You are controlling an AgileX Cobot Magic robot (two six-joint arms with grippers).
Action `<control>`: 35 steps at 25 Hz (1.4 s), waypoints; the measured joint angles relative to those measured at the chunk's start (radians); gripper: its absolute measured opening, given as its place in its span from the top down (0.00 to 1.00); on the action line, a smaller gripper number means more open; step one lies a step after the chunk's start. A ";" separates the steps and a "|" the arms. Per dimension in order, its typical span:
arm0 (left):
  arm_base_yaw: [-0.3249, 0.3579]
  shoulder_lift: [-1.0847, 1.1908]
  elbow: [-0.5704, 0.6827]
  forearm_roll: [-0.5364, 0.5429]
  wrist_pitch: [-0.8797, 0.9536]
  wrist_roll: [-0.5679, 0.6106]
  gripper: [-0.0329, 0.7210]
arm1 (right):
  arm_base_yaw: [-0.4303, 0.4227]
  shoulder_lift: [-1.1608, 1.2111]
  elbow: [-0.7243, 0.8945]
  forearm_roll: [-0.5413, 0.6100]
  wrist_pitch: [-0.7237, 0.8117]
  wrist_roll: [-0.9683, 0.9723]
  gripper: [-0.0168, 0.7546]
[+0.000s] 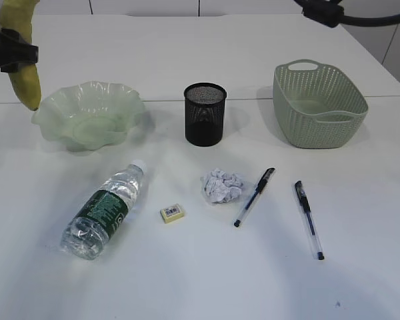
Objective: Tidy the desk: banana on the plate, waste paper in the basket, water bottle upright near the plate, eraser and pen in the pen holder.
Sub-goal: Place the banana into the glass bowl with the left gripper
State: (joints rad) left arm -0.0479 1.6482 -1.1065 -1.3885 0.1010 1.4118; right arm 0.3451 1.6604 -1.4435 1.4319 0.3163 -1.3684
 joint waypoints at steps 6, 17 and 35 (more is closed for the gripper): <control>0.000 0.027 -0.052 -0.021 -0.022 0.000 0.58 | 0.000 0.000 0.000 0.000 0.000 0.000 0.65; -0.046 0.150 -0.257 -0.160 -0.023 -0.002 0.58 | 0.000 0.000 0.000 0.000 0.000 0.000 0.65; -0.063 0.311 -0.269 -0.156 -0.038 -0.002 0.58 | 0.000 0.000 0.000 0.000 0.002 0.000 0.65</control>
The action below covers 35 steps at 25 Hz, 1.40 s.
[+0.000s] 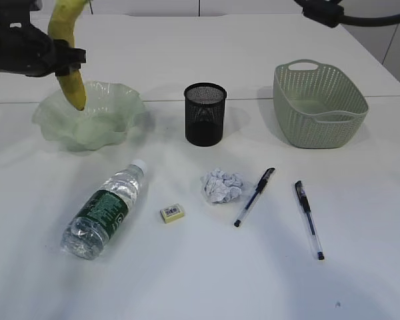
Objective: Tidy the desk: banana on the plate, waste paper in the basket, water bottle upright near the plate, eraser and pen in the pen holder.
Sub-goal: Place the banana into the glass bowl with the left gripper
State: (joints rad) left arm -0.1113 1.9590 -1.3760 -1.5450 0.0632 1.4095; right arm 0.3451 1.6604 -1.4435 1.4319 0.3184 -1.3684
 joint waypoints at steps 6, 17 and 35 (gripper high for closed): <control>0.000 0.040 0.000 0.000 0.000 0.000 0.58 | 0.000 0.000 0.000 0.000 0.000 0.000 0.65; 0.000 0.105 -0.002 -0.009 0.000 0.000 0.58 | 0.000 0.000 0.000 0.000 0.000 -0.002 0.65; 0.004 0.124 -0.010 -0.214 0.010 0.000 0.58 | 0.000 0.058 0.000 0.000 0.000 -0.006 0.65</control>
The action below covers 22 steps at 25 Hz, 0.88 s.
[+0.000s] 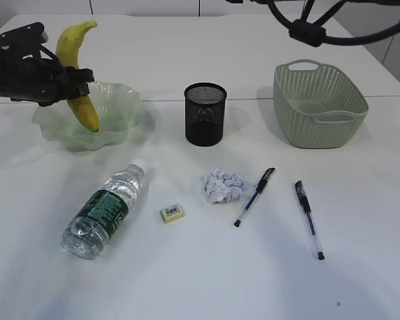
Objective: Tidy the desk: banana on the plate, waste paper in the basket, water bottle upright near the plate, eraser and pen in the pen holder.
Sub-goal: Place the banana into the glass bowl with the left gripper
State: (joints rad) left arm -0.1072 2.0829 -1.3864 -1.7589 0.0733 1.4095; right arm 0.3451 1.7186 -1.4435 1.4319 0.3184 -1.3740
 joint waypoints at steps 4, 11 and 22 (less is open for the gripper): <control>0.000 0.000 0.000 -0.048 0.004 -0.029 0.58 | 0.000 0.006 0.000 0.000 0.000 0.000 0.65; 0.000 0.010 0.000 -0.054 0.019 -0.082 0.58 | 0.000 0.011 0.000 0.000 0.000 -0.002 0.65; 0.002 0.077 0.000 -0.054 0.075 -0.259 0.58 | 0.000 0.011 0.000 0.000 0.015 -0.002 0.65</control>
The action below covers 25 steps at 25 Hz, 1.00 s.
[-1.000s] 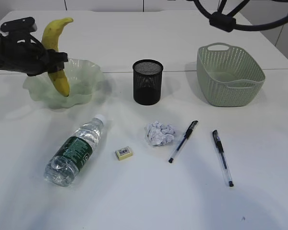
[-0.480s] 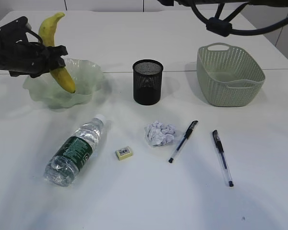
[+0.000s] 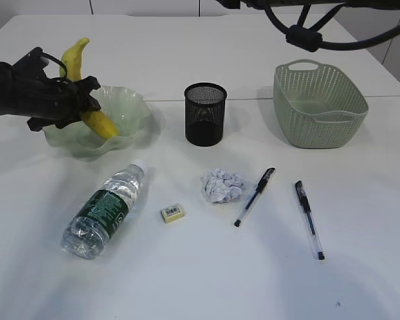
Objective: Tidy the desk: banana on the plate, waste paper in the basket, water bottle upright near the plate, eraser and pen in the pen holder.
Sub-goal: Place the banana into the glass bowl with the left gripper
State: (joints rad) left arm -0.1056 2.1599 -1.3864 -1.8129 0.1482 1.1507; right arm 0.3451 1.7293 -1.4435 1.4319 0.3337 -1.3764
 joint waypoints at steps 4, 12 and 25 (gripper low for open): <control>0.000 0.012 0.000 0.000 0.017 -0.069 0.58 | 0.000 0.000 0.000 0.000 0.002 0.000 0.65; 0.014 0.012 0.000 0.000 0.048 -0.164 0.58 | 0.000 0.000 0.000 0.000 0.009 0.000 0.65; 0.040 0.012 0.000 0.002 0.102 -0.184 0.57 | 0.000 0.000 0.000 0.000 0.015 0.000 0.65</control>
State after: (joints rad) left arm -0.0657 2.1724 -1.3864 -1.8106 0.2498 0.9672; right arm 0.3451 1.7293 -1.4435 1.4319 0.3487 -1.3764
